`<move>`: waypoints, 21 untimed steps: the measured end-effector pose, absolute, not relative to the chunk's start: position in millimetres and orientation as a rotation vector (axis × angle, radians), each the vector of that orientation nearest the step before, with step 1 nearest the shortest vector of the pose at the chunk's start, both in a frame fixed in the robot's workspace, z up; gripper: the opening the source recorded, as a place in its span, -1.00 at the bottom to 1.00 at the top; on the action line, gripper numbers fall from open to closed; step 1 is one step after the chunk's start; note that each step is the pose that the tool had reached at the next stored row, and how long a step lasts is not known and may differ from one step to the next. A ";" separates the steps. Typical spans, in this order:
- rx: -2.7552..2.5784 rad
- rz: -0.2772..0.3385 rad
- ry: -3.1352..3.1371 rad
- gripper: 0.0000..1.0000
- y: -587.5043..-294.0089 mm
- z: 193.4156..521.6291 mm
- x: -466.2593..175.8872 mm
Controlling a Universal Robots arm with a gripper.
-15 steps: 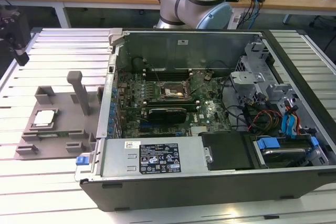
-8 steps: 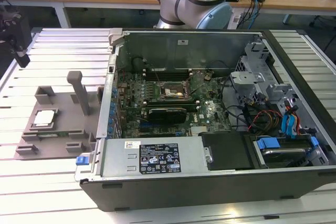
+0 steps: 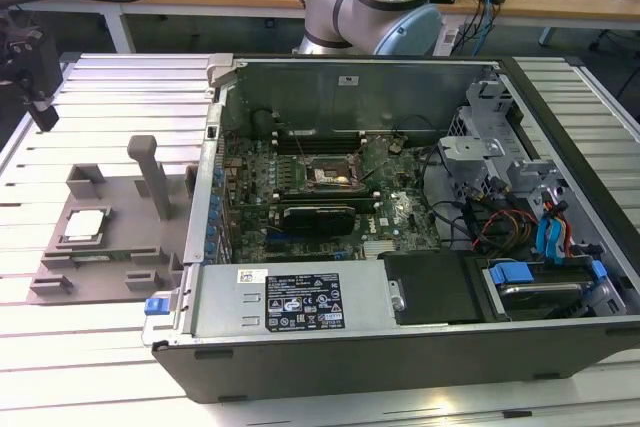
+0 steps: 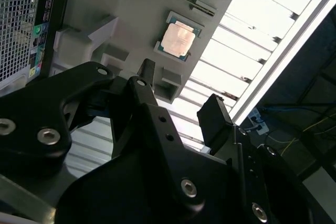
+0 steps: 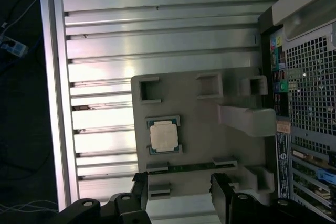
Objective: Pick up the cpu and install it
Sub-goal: 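Pick up the cpu and move it towards the insertion slot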
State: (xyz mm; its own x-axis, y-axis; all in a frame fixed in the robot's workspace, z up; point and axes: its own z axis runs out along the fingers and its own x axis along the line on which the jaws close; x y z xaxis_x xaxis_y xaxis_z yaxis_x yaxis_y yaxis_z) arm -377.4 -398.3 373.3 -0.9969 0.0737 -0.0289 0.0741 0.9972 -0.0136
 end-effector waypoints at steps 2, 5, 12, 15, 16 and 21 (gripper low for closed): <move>0.115 -0.023 3.111 0.21 -398.3 371.8 -377.4; 0.115 -0.023 3.111 0.21 -398.3 370.5 -377.4; 0.115 -0.023 3.111 0.21 -398.3 365.9 -377.4; 0.115 -0.023 3.111 0.21 -398.3 363.3 -377.4; 0.115 -0.023 3.111 0.21 -398.3 362.5 -377.4; 0.115 -0.023 3.111 0.21 -398.3 359.6 -377.4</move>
